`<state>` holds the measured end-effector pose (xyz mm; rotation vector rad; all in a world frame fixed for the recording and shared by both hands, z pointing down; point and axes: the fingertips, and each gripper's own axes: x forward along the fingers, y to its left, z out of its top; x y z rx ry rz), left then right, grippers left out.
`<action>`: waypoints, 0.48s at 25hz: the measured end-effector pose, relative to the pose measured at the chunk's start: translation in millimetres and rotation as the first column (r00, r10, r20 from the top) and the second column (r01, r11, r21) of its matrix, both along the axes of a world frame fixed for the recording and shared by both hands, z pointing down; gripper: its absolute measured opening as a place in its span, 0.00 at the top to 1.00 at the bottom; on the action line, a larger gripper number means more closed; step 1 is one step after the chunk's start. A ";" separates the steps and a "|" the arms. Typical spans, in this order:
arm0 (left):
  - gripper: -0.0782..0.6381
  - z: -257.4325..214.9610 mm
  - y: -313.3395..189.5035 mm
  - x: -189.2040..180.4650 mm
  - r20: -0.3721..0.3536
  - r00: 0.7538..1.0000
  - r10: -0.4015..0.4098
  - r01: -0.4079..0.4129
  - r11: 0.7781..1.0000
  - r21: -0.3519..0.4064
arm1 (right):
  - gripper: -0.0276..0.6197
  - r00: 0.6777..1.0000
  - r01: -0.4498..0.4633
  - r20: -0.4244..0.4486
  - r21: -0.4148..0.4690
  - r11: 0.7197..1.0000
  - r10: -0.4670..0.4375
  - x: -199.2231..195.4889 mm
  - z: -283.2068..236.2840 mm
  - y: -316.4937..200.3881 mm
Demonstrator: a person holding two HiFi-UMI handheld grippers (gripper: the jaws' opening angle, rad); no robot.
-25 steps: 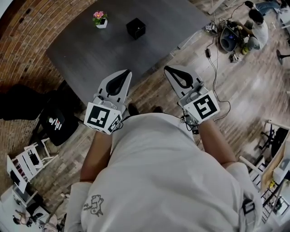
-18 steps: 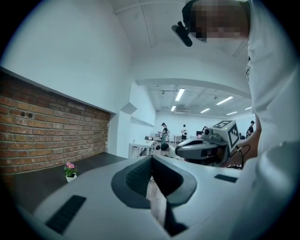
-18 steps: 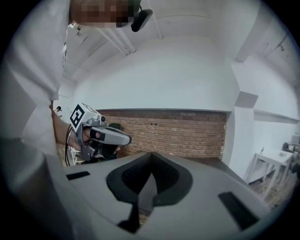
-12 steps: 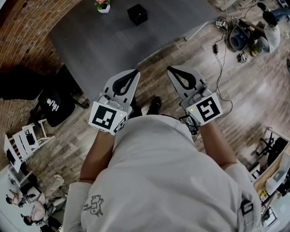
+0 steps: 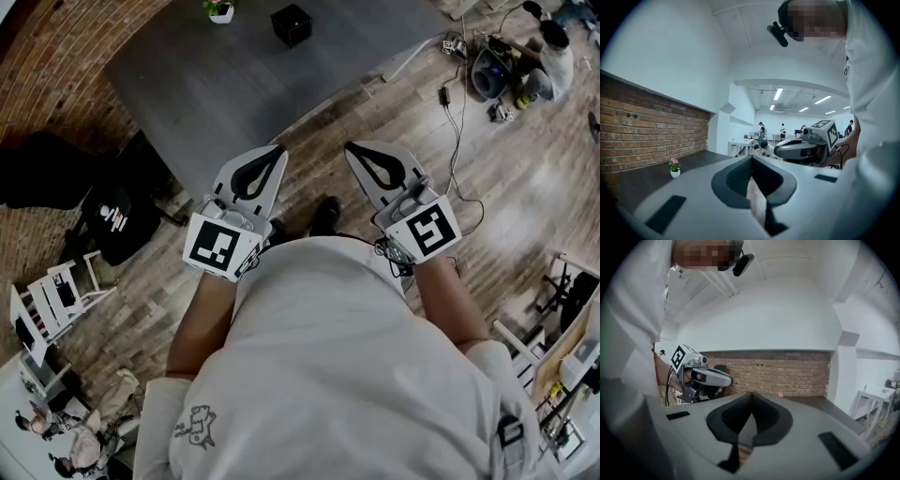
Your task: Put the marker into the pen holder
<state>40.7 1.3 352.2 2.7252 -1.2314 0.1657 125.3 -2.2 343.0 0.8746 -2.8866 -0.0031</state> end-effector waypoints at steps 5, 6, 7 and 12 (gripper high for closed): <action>0.88 -5.6 28.7 -35.6 0.000 1.000 0.009 -0.009 1.000 0.017 | 0.95 1.000 -0.007 0.012 0.026 1.000 0.006 -37.8 -11.9 27.0; 0.88 -7.3 34.6 -41.5 0.000 1.000 0.012 -0.012 1.000 0.026 | 0.95 1.000 -0.015 0.014 0.027 1.000 0.015 -42.5 -13.8 33.4; 0.88 -9.2 40.2 -47.7 -0.001 1.000 0.013 -0.013 0.999 0.035 | 0.95 1.000 -0.021 0.013 0.029 0.999 0.021 -47.4 -15.0 39.9; 0.88 -12.5 65.4 -76.5 -0.022 0.999 0.031 -0.030 0.999 0.041 | 0.95 0.999 -0.035 0.002 0.039 0.999 0.035 -76.5 -17.2 70.4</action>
